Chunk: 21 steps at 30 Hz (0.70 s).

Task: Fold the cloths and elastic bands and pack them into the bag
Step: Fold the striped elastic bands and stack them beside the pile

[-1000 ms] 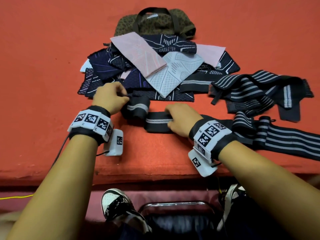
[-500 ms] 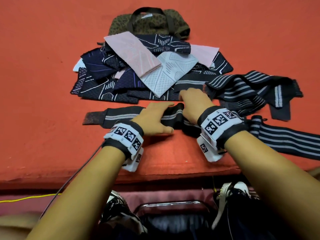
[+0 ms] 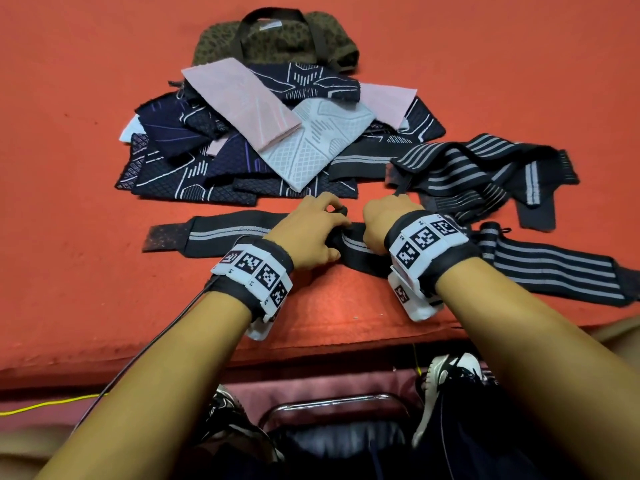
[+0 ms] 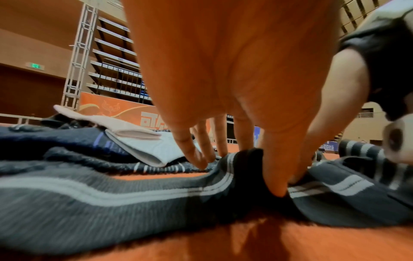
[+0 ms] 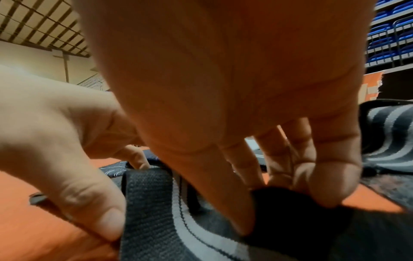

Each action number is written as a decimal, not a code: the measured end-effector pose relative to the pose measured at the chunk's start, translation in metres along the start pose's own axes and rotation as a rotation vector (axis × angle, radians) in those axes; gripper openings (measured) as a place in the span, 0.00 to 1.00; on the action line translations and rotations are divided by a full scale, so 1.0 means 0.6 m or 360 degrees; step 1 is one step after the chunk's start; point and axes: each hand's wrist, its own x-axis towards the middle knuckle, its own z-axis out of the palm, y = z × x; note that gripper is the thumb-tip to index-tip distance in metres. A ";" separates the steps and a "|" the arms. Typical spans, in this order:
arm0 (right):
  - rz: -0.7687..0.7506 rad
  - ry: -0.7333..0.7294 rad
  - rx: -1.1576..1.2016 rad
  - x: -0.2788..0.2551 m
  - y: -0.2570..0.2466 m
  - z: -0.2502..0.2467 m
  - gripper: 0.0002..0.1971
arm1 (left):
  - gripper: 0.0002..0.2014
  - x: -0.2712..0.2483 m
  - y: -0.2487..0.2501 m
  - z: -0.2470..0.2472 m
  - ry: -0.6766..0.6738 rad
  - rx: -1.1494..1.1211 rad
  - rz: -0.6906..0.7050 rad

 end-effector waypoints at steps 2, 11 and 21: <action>0.0010 0.0047 0.0032 0.000 -0.004 -0.007 0.17 | 0.31 0.001 0.002 0.000 -0.0025 0.0041 -0.0017; -0.0087 0.0286 0.0411 -0.008 -0.019 -0.026 0.18 | 0.42 0.000 0.028 0.008 -0.0107 -0.0178 -0.0030; -0.0373 0.0201 0.0831 -0.012 -0.026 -0.044 0.20 | 0.24 -0.011 0.001 -0.011 0.0184 -0.0428 -0.0222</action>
